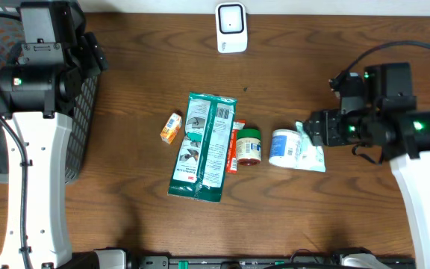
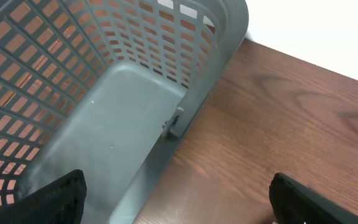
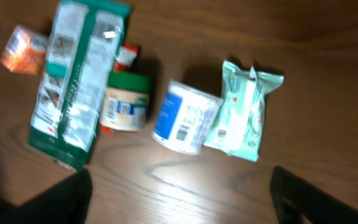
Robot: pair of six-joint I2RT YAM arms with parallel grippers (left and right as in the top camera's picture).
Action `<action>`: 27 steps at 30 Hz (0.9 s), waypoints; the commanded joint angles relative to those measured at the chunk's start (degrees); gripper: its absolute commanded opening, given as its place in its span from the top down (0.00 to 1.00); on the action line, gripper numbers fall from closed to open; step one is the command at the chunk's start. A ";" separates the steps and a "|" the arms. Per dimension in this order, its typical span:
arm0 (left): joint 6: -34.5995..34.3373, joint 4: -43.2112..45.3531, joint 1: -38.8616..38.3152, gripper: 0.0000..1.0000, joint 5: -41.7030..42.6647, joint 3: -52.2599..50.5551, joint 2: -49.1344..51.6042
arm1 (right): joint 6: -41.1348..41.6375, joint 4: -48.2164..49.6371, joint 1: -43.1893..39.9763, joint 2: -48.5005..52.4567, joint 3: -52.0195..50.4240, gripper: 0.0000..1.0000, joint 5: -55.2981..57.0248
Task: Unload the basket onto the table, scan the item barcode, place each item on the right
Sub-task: 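Move the right gripper left toward the mint wipes pack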
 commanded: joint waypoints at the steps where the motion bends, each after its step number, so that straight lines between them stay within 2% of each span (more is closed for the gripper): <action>1: -0.13 0.04 0.24 0.10 -0.94 0.37 0.09 | 0.02 -0.33 0.20 2.99 0.92 0.02 -0.37; 9: -0.13 0.04 0.24 0.10 -0.94 0.37 0.09 | -0.98 -0.57 0.20 9.60 0.92 0.01 -0.44; 10: -0.13 0.04 0.24 0.10 -0.96 0.37 0.09 | -0.98 -0.63 0.20 10.14 0.92 0.05 -0.42; 11: -0.11 0.04 0.24 0.10 -0.96 0.37 0.09 | -0.94 -0.76 0.20 10.71 0.92 0.14 -0.44; 12: -0.13 0.04 0.24 0.10 -0.96 0.37 0.09 | -0.92 -0.76 0.20 11.04 0.92 0.28 -0.55; 14: -0.13 0.04 0.24 0.10 -0.94 0.37 0.09 | -0.26 -0.59 0.20 11.47 0.92 0.42 -0.63; 17: -0.11 0.04 0.24 0.10 -0.94 0.37 0.09 | 0.35 0.02 0.20 11.50 0.92 0.51 -0.63; 20: -0.13 0.04 0.24 0.10 -0.94 0.37 0.09 | 0.92 0.68 0.20 11.50 0.92 0.52 -0.61; 21: -0.13 0.04 0.24 0.10 -0.96 0.37 0.09 | 1.18 0.85 0.20 11.50 0.92 0.46 -0.59; 22: -0.13 0.04 0.24 0.10 -0.96 0.37 0.09 | 1.18 1.01 0.20 11.50 0.92 0.25 -0.61; 23: -0.11 0.04 0.24 0.10 -0.94 0.37 0.09 | 1.18 1.16 0.20 11.50 0.92 0.01 -0.61; 27: -0.11 0.04 0.24 0.10 -0.94 0.37 0.09 | 1.16 1.38 0.20 11.50 0.92 0.01 -1.25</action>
